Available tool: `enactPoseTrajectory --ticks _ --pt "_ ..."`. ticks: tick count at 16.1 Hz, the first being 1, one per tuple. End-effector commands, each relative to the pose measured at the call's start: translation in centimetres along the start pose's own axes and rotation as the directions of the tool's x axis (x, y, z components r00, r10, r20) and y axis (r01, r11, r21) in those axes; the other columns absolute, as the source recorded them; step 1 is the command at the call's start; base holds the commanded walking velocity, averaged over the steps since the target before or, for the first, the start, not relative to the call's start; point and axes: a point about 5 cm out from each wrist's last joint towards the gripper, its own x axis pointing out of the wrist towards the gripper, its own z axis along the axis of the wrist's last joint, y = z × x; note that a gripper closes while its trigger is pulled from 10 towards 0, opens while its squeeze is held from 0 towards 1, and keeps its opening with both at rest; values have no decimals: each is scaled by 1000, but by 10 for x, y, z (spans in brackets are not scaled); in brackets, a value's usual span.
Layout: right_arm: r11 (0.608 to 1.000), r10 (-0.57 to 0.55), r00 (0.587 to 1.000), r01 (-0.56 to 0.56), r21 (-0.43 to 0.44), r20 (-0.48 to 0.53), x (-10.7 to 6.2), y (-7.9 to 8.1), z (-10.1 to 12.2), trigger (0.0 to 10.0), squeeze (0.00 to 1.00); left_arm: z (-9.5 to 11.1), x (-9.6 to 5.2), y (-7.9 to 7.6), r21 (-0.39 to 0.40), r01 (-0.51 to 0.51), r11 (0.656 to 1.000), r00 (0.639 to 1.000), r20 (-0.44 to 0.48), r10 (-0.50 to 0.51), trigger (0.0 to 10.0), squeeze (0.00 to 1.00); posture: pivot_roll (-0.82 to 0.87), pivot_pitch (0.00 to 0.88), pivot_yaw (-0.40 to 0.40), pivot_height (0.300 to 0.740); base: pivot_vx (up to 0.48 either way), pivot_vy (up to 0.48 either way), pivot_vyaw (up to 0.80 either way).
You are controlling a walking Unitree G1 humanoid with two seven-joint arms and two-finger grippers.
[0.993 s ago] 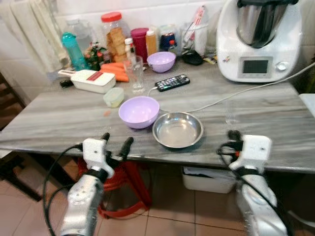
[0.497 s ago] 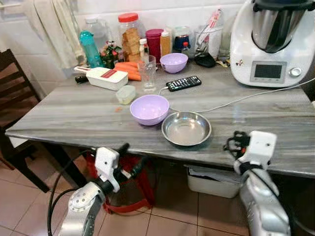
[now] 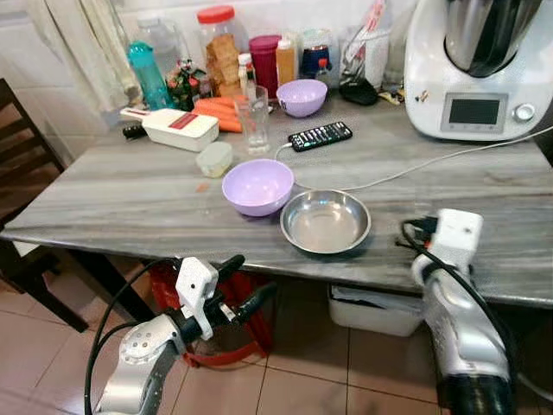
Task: Setting the table
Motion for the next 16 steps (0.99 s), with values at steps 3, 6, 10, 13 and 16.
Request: enactPoseTrajectory --ticks 3,6,10,13,16 --pt "999 39 998 -39 16 -40 10 17 -3 10000 0 6 3 0 16 15 1000 1000 4 -15 10000 0 -164 50 117 740 0 0 0" --pt "997 74 995 -73 27 -65 16 25 -5 10000 0 6 2 -1 19 13 1000 1000 7 -13 10000 0 -156 43 114 740 0 0 0" --pt "995 94 993 -92 41 -70 27 32 0 10000 0 6 3 -3 16 20 1000 1000 10 -21 10000 0 -154 42 114 740 0 0 0" --pt "994 102 992 -100 33 -72 29 33 1 10000 0 6 6 -4 15 32 999 999 11 -32 10000 0 -158 41 116 740 0 0 0" --pt "996 83 992 -81 32 -96 30 30 -5 10000 0 5 6 -6 14 42 999 999 8 -43 10000 0 -158 41 116 740 0 0 0"
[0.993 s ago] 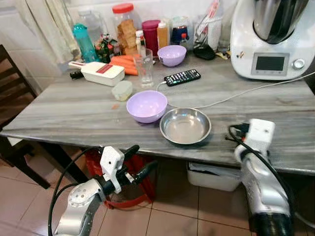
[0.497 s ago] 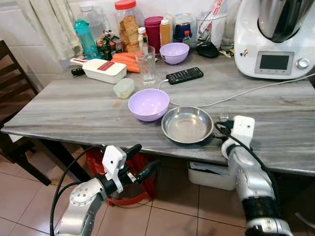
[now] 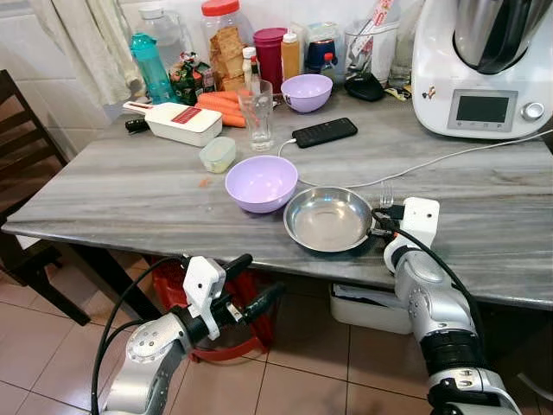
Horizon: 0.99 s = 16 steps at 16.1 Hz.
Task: Setting the table
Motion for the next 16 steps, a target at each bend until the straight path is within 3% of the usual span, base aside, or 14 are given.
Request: enactPoseTrajectory --ticks 1,3,4,5,6,7,9,16 --pt "1000 2 1000 -2 3 -7 2 2 -1 10000 0 2 0 0 15 13 1000 1000 -4 -12 10000 0 -159 39 118 740 0 0 0" --pt "1000 -6 1000 6 5 -14 2 1 -4 10000 0 1 1 -3 18 23 1000 1000 -5 -23 10000 0 -158 37 119 740 0 0 0" --pt "1000 -17 1000 17 7 -14 2 -1 -5 10000 518 1 1 -4 17 25 1000 1000 -3 -25 10000 0 -158 36 118 740 0 0 0" --pt "1000 -21 1000 21 7 -13 3 -2 -5 10000 529 1 1 -5 17 26 1000 1000 -2 -26 10000 0 -158 36 118 740 0 0 0" --pt "1000 -26 1000 26 11 -9 3 -2 -5 10000 604 1 1 -5 17 25 1000 1000 0 -25 10000 0 -159 33 117 740 0 0 0" --pt "1000 -25 1000 25 16 -7 3 -2 -6 10000 835 1 1 -6 17 24 1000 1000 1 -24 10000 0 -159 33 116 740 0 0 0" --pt "999 -30 1000 30 28 -4 3 -3 -6 10000 1000 1 1 -6 13 29 1000 1000 4 -29 10000 0 -159 32 116 740 0 0 0" --pt "998 -45 999 44 50 10 4 -5 -5 10000 1000 1 3 -9 3 51 999 999 12 -51 10000 0 -163 27 113 740 0 0 0"
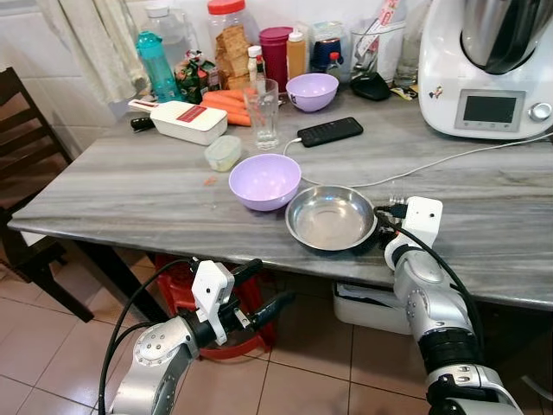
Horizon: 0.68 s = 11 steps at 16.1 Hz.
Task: Setting the table
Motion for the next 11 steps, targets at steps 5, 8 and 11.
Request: enactPoseTrajectory --ticks 5,8,11 --pt "999 -22 1000 22 26 -6 -2 -6 2 10000 1000 4 0 0 13 -4 1000 1000 18 3 10000 0 -161 20 109 740 0 0 0" --pt "1000 -26 999 25 15 39 -10 -10 8 10000 1000 4 0 1 11 -20 1000 1000 24 20 10000 0 -160 16 108 740 0 0 0" --pt "1000 -24 995 26 -10 98 -24 -12 13 10000 1000 5 0 2 8 -42 999 998 41 41 10000 0 -160 14 105 740 0 0 0"
